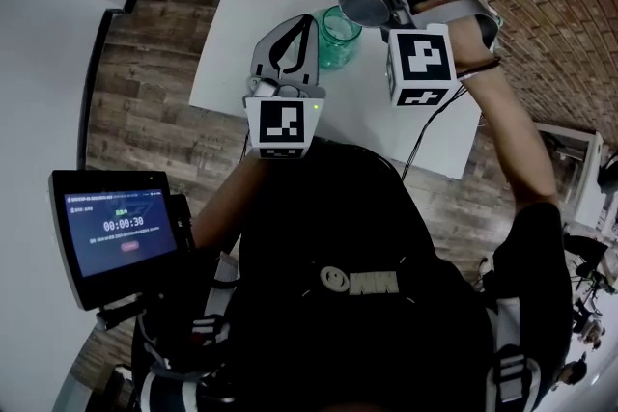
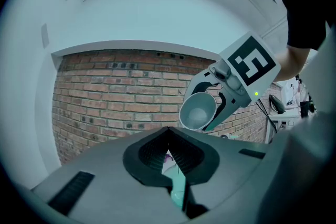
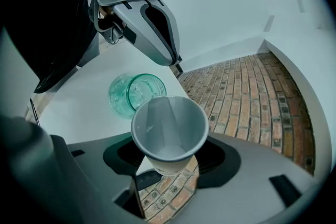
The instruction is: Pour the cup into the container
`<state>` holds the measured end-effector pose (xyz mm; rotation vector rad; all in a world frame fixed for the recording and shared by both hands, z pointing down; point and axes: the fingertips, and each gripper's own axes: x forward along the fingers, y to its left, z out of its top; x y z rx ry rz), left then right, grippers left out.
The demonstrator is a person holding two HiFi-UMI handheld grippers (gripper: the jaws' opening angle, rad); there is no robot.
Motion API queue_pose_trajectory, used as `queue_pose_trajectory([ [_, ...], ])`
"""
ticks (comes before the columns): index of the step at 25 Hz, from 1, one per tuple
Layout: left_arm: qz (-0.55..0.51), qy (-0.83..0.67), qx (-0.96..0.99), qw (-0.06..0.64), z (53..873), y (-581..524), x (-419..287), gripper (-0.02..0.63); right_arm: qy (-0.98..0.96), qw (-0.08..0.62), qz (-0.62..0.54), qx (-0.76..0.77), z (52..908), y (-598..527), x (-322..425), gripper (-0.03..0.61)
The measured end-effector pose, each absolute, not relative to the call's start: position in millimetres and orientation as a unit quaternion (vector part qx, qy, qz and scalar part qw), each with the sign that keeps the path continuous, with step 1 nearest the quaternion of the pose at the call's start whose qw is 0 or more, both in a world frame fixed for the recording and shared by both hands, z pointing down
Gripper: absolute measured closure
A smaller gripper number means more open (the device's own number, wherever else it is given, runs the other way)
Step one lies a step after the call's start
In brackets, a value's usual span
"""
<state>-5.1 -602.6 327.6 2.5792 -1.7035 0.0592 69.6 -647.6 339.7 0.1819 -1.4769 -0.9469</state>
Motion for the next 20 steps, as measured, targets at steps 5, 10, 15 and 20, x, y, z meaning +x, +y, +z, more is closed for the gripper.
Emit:
queue_pose_trajectory([
  [5, 0.021, -0.549, 0.835, 0.025, 328.6, -601.8, -4.2, 0.615, -0.642, 0.637, -0.419, 0.079, 339.1, -647.9, 70.1, 0.310],
  [10, 0.018, -0.547, 0.836, 0.026, 326.0, -601.6, -2.9, 0.615, -0.641, 0.638, -0.420, 0.075, 340.1, -646.7, 70.3, 0.310],
  [15, 0.020, -0.548, 0.836, 0.023, 327.7, -602.9, -2.9, 0.615, -0.642, 0.637, -0.420, 0.073, 341.7, -646.0, 70.0, 0.310],
  [20, 0.020, -0.547, 0.837, 0.023, 326.0, -603.6, -1.3, 0.615, -0.644, 0.636, -0.419, 0.071, 343.2, -644.7, 69.9, 0.310],
])
